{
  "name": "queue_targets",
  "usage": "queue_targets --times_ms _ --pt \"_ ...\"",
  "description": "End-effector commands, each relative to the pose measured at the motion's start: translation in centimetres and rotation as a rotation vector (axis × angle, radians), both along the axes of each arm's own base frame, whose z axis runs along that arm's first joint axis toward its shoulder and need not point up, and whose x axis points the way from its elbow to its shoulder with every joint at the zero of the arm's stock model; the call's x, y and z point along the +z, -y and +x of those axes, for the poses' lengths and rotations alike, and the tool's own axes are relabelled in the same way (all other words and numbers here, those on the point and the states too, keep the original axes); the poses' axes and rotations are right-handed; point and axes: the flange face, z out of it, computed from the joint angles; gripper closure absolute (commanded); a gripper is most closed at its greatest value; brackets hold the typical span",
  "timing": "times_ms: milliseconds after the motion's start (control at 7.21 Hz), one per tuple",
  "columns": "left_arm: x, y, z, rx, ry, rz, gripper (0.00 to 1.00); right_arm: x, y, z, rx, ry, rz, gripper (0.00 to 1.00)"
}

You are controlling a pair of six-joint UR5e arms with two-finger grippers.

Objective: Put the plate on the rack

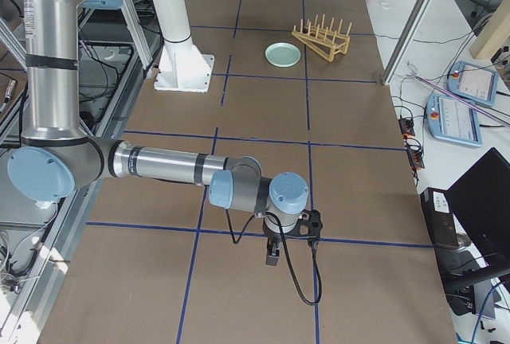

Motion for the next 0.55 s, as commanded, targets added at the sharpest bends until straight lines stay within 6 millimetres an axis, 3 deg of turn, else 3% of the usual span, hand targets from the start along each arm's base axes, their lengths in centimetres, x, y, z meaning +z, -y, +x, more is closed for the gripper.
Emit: queue_targets --times_ms 0,277,416 --pt "-9.0 2.3 0.1 -0.106 -0.015 0.064 0.0 0.0 0.0 0.0 0.0 0.0 0.0 0.0" --pt "-19.3 3.0 3.2 -0.155 -0.049 0.07 0.0 0.0 0.0 0.0 0.0 0.0 0.0 0.0" --pt "-24.4 3.5 6.2 -0.161 -0.074 0.07 0.0 0.0 0.0 0.0 0.0 0.0 0.0 0.0"
